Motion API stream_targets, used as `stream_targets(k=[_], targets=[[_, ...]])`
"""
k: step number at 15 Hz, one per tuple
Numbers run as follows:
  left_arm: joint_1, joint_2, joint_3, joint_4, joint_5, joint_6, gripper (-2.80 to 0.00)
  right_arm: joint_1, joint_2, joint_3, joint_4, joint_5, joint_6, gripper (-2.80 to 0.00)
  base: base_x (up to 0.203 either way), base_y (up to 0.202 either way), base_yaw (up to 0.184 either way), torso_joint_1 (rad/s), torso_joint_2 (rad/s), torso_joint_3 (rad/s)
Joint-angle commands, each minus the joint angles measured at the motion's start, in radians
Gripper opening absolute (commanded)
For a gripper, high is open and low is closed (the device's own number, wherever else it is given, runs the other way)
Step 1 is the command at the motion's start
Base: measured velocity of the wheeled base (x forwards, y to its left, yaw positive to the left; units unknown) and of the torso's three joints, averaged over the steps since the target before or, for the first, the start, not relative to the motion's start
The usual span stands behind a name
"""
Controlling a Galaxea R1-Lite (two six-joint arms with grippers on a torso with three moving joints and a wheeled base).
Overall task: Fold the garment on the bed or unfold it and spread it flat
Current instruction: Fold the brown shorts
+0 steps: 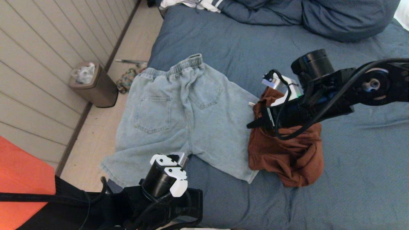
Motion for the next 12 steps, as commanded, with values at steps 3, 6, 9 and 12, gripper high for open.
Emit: stream_targets(k=[3,6,9,12], targets=[[0.0,0.012,-0.001,-0.003,-0.001,-0.009,-2.8,-0.218,-0.099,-0.009,0.013,-0.003,-0.001,-2.8,0.0,0.0,0.0,0.0,0.0,0.0],[0.0,0.014,0.002,-0.003,-0.005,-0.01,-2.8,-0.414,-0.139,0.081,0.044,-0.005,-0.047,-2.8,0.0,0.0,0.0,0.0,0.0,0.0],[-0.001,0.011,0.006,-0.003,-0.005,-0.01,-2.8,-0.507,-0.161,0.214,0.044,-0.007,-0.084,-2.8,0.0,0.0,0.0,0.0,0.0,0.0],[-0.001,-0.001,0.009,-0.003,-0.005,-0.011,-2.8,-0.507,-0.099,0.235,0.042,-0.02,-0.082,-2.8,0.0,0.0,0.0,0.0,0.0,0.0]])
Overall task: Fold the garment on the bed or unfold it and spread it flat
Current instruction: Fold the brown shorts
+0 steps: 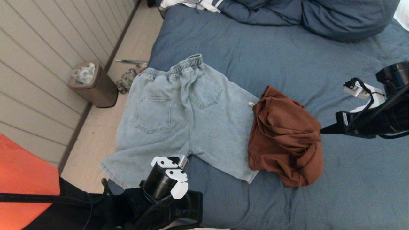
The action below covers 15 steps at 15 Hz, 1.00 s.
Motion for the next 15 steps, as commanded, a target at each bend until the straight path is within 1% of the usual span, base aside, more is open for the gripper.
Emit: stream_targets(k=[1,4,5,7,8,10,11,15], targets=[[0.001,-0.013,0.001,-0.004,0.001,-0.003,-2.8,-0.001,0.065,0.014,0.003,-0.012,0.001,-2.8,0.0,0.0,0.0,0.0,0.0,0.0],[0.0,-0.01,0.001,-0.004,0.0,-0.003,-2.8,-0.002,0.122,0.035,-0.005,-0.035,-0.003,-2.8,0.0,0.0,0.0,0.0,0.0,0.0],[0.0,-0.004,0.0,-0.004,0.0,-0.003,-2.8,-0.006,0.128,0.037,-0.029,-0.035,-0.003,-2.8,0.0,0.0,0.0,0.0,0.0,0.0],[0.0,0.002,0.0,-0.004,0.0,-0.003,-2.8,-0.012,0.123,0.041,-0.059,-0.035,-0.005,-2.8,0.0,0.0,0.0,0.0,0.0,0.0],[-0.003,0.005,0.0,-0.004,-0.002,-0.003,-2.8,-0.024,0.115,0.042,-0.06,-0.035,-0.01,-2.8,0.0,0.0,0.0,0.0,0.0,0.0],[-0.006,0.006,0.0,-0.004,-0.003,-0.003,-2.8,-0.021,0.106,0.059,-0.06,-0.032,-0.023,-2.8,0.0,0.0,0.0,0.0,0.0,0.0],[-0.006,0.013,0.0,-0.004,-0.003,-0.003,-2.8,-0.006,0.102,0.069,-0.061,-0.028,-0.024,-2.8,0.0,0.0,0.0,0.0,0.0,0.0],[-0.006,0.025,-0.004,-0.005,-0.003,-0.003,-2.8,0.19,0.112,0.107,-0.061,-0.03,-0.01,-2.8,0.0,0.0,0.0,0.0,0.0,0.0]])
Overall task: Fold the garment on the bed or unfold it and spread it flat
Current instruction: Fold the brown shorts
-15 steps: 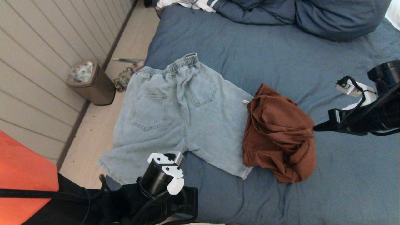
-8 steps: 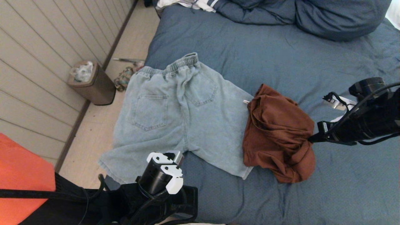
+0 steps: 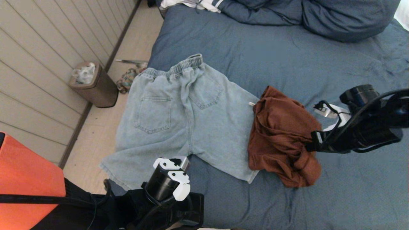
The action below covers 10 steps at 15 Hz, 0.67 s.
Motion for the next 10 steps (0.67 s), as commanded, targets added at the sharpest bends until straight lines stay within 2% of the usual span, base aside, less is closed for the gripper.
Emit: stream_targets(k=[1,4,7,10], targets=[[0.0,0.007,-0.002,-0.005,0.003,-0.003,-2.8,0.128,0.014,0.025,0.0,0.0,0.006,-2.8,0.0,0.0,0.0,0.0,0.0,0.0],[0.0,0.01,0.001,-0.024,0.003,-0.003,-2.8,0.273,0.056,0.03,-0.028,-0.017,0.023,-2.8,0.0,0.0,0.0,0.0,0.0,0.0],[0.0,0.01,0.001,-0.026,0.003,-0.003,-2.8,0.385,0.083,-0.01,-0.047,-0.036,0.054,-2.8,0.0,0.0,0.0,0.0,0.0,0.0],[0.0,0.01,0.001,-0.028,0.003,-0.003,-2.8,0.435,0.071,-0.058,-0.048,-0.041,0.066,-2.8,0.0,0.0,0.0,0.0,0.0,0.0]])
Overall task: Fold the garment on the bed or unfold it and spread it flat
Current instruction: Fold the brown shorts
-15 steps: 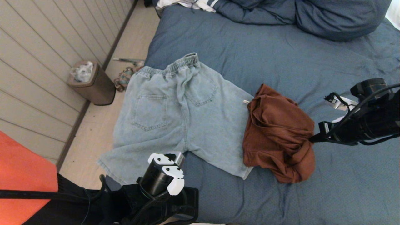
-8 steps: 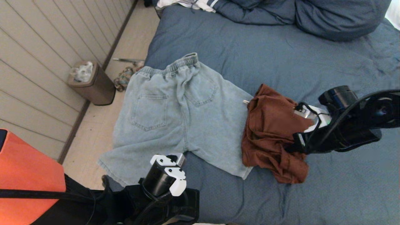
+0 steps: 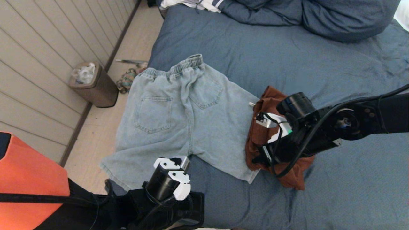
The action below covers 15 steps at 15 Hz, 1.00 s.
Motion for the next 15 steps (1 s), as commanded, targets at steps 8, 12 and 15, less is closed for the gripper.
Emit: stream_targets(k=[8,12,15], targets=[[0.0,0.014,0.005,-0.023,0.002,-0.007,-2.8,-0.194,-0.159,-0.032,0.01,0.0,-0.004,-2.8,0.0,0.0,0.0,0.0,0.0,0.0],[0.0,0.012,0.005,-0.024,0.002,-0.007,-2.8,-0.286,-0.137,0.082,0.001,-0.003,-0.021,-2.8,0.0,0.0,0.0,0.0,0.0,0.0],[0.0,0.015,0.003,-0.024,0.002,-0.007,-2.8,-0.308,-0.115,0.079,-0.02,-0.103,-0.03,-2.8,0.0,0.0,0.0,0.0,0.0,0.0]])
